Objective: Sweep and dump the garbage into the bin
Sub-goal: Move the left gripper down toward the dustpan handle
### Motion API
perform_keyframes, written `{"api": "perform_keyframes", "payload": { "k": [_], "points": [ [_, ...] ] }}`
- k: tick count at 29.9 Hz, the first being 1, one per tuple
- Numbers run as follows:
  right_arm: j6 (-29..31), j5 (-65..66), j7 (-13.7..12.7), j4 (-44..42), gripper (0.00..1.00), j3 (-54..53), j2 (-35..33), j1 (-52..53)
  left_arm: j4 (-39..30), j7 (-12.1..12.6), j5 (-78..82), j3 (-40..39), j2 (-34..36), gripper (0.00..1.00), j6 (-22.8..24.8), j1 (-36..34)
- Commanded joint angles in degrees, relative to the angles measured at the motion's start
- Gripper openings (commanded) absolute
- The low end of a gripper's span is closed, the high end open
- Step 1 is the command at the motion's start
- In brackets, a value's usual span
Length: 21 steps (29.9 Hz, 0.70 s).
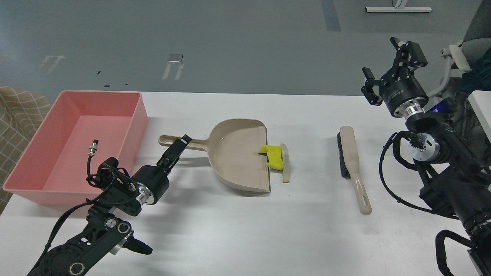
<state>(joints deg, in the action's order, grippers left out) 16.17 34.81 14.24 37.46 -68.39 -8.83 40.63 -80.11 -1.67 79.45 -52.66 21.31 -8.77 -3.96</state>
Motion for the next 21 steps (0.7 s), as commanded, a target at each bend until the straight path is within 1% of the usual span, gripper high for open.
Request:
{"api": "perform_keyframes", "payload": {
  "k": [1,4,12,16,17,18,19,20,21],
  "points": [
    [0.0,0.0,0.0,0.0,1.00,-0.1,0.0,0.0,2.5,0.1,-0.1,0.4,-0.9,0.98,-1.1,-2.0],
    [0.0,0.0,0.0,0.0,1.00,-0.1,-0.1,0.0,4.3,0.2,-0.4,0.4,-2.0,0.98,-1.3,-3.9],
    [0.0,0.0,0.0,0.0,1.00,0.0,-0.1,0.0,8.2,0.1,-0.5,0.4,-3.5,0.97,-2.1,-5.4],
    [-0.1,0.0,0.0,0.0,1.00,0.0,-0.1,0.0,9.6,0.1,-0.5,0.4,-3.6,0.95,-2.2,-5.8],
    [-0.1,0.0,0.0,0.0,1.00,0.0,-0.1,0.0,9.8,0.1,-0.5,0.4,-3.6,0.92,-2.2,-6.1],
    [-0.1,0.0,0.0,0.0,1.00,0.0,-0.2,0.0,9.9,0.2,-0.6,0.4,-3.6,0.86,-2.2,-6.1],
    [-0.1,0.0,0.0,0.0,1.00,0.0,-0.2,0.0,9.9,0.2,-0.6,0.4,-3.6,0.86,-2.2,-6.1],
    [-0.1,0.0,0.0,0.0,1.00,0.0,-0.1,-0.1,10.0,0.4,-0.6,0.4,-3.6,0.79,-2.2,-6.1],
    [-0.1,0.0,0.0,0.0,1.00,0.0,-0.1,-0.1,10.0,0.6,-0.6,0.4,-3.6,0.74,-2.2,-6.2]
  ]
}}
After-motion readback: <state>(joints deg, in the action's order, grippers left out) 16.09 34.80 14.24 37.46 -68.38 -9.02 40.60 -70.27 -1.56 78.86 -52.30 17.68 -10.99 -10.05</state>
